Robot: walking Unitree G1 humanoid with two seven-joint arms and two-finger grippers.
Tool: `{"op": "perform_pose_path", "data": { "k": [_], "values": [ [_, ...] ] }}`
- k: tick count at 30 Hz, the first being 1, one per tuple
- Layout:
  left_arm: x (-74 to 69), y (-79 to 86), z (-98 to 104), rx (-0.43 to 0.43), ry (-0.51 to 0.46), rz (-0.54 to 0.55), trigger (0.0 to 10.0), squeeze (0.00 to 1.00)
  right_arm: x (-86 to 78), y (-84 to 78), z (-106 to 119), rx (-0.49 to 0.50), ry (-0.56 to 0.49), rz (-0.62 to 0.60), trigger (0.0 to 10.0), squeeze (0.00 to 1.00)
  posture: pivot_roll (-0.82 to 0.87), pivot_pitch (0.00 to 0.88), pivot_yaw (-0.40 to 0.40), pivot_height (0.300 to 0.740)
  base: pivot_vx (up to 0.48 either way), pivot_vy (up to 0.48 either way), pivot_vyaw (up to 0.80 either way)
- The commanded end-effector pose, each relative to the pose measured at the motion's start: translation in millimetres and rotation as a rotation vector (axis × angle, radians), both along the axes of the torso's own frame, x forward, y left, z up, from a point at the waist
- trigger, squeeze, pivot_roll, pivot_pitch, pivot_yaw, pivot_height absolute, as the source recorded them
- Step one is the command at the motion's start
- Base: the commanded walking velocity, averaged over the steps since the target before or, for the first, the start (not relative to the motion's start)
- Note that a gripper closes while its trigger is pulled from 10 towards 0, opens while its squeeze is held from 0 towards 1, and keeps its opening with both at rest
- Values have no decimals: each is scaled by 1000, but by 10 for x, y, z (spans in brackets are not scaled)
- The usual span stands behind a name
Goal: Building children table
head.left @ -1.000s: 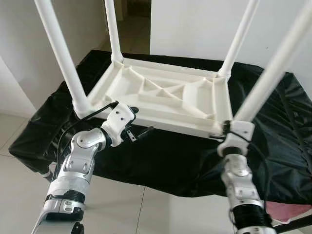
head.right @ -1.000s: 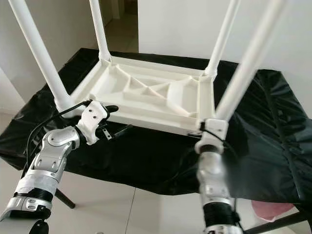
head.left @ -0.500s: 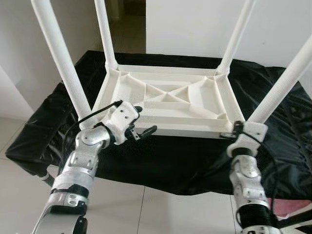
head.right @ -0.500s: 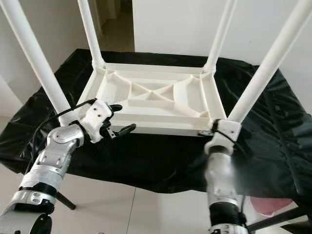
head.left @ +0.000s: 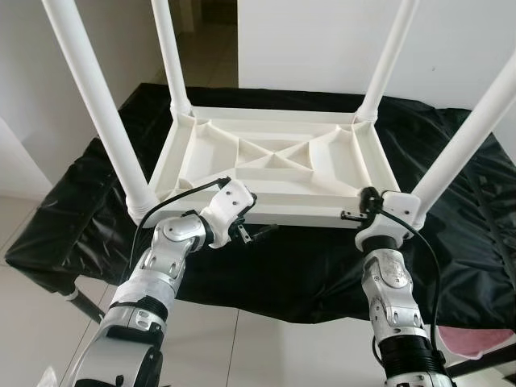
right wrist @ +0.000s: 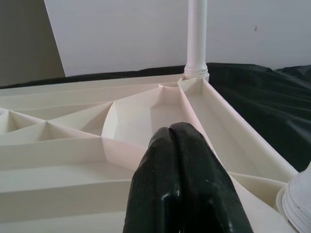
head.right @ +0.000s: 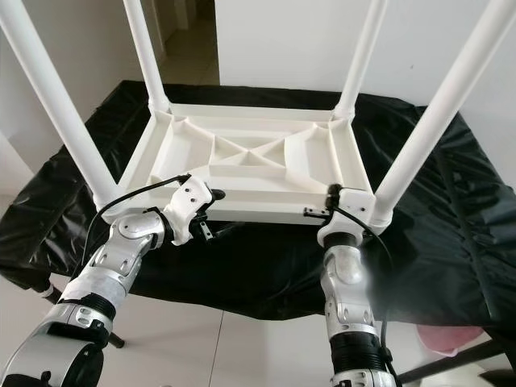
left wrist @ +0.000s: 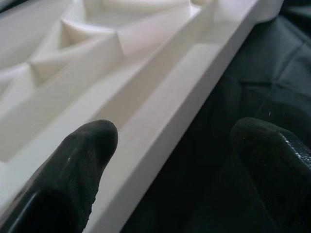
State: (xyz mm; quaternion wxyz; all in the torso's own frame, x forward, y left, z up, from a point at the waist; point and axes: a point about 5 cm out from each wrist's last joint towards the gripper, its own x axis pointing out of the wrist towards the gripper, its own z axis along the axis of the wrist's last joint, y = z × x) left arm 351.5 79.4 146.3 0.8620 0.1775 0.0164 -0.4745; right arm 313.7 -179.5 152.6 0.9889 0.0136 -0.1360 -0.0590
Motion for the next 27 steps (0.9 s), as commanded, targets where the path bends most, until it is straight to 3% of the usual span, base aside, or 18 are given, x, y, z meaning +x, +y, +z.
{"op": "perform_pose_path", "data": {
  "k": [1,6,12,17,18,21,22,27],
  "values": [
    [116,95,-25,-14,-59,292,10000,0,4,14,12,4,3,6,10000,0,-46,77,39,740,0,0,0],
    [197,68,-57,32,-48,357,10000,0,16,46,46,11,-5,11,10000,0,-53,74,43,740,0,0,0],
    [296,205,-157,69,52,542,10000,0,18,57,60,16,-8,9,10000,0,-57,73,47,740,0,0,0],
    [325,298,-150,74,41,596,10000,0,18,61,55,16,-5,9,10000,0,-57,74,48,740,0,0,0],
    [329,305,-150,77,41,600,4980,0,18,61,55,16,-4,9,10000,0,-57,74,48,740,0,0,0],
    [332,319,-151,80,42,599,4745,0,18,60,52,17,-3,9,10000,0,-54,74,46,740,0,0,0],
    [334,340,-153,81,46,595,0,0,22,62,51,16,-1,9,10000,0,-52,75,46,740,0,0,0],
    [327,372,-166,79,51,580,0,0,33,71,50,17,1,10,10000,0,-50,75,45,740,0,0,0]
  ]
}}
